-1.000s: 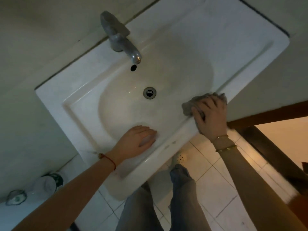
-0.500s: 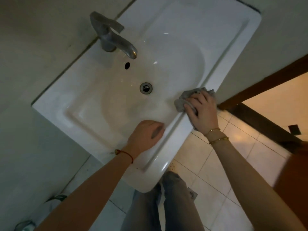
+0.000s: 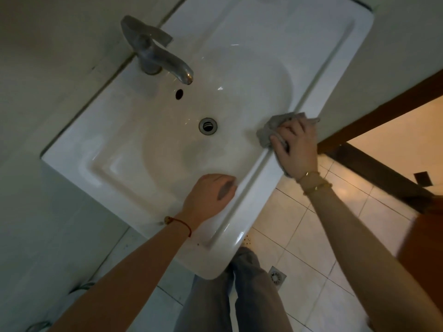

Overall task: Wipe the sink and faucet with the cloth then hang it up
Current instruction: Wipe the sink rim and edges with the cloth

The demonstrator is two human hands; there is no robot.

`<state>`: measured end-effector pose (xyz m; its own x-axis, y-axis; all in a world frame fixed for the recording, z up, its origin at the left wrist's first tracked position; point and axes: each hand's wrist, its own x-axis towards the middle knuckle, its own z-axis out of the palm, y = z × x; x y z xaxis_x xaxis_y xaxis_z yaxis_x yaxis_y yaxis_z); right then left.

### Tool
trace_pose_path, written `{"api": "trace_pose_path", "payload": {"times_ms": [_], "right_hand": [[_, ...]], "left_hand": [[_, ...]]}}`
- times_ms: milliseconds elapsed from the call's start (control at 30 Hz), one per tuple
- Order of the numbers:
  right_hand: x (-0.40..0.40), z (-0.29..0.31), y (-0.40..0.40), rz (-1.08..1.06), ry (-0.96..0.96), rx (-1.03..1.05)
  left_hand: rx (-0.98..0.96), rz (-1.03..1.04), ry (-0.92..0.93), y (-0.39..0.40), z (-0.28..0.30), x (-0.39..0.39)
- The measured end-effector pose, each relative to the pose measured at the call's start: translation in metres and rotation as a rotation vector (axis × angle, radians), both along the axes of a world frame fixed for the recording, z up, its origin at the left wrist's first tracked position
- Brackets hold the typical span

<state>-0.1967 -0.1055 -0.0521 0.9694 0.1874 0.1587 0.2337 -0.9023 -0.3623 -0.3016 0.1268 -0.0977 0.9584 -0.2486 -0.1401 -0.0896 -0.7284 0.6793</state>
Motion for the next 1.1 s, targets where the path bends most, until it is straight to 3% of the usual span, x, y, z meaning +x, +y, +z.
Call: {"api": "trace_pose_path", "payload": {"times_ms": [133,233,400,500,633,733,967,1100], "right_hand": [[-0.085,0.002,0.023,0.254,0.068,0.079],[-0.079,0.004,0.012,0.385,0.079,0.027],[0.017,0.001,-0.020,0.105,0.018,0.027],[0.015,-0.007,-0.009,-0.029,0.000,0.016],[-0.029,-0.003,-0.007,0.248,0.011,0.068],[-0.008,-0.004,-0.030,0.410,0.003,0.036],[0.164,-0.005,-0.104,0.095,-0.008,-0.007],[0.143,-0.004,-0.090,0.139,-0.049,-0.024]], "left_hand": [[-0.019,-0.001,0.047,-0.001,0.003,0.003],[-0.049,0.007,0.046,-0.002,0.005,0.004],[-0.089,0.087,0.060,-0.005,0.007,0.003],[-0.112,0.143,0.087,-0.021,0.014,0.011],[-0.100,0.194,0.149,-0.052,0.018,0.037],[-0.160,0.239,0.178,-0.070,0.015,0.053],[-0.234,0.334,0.182,-0.090,0.014,0.072],[-0.245,0.385,0.163,-0.092,0.008,0.073]]}}
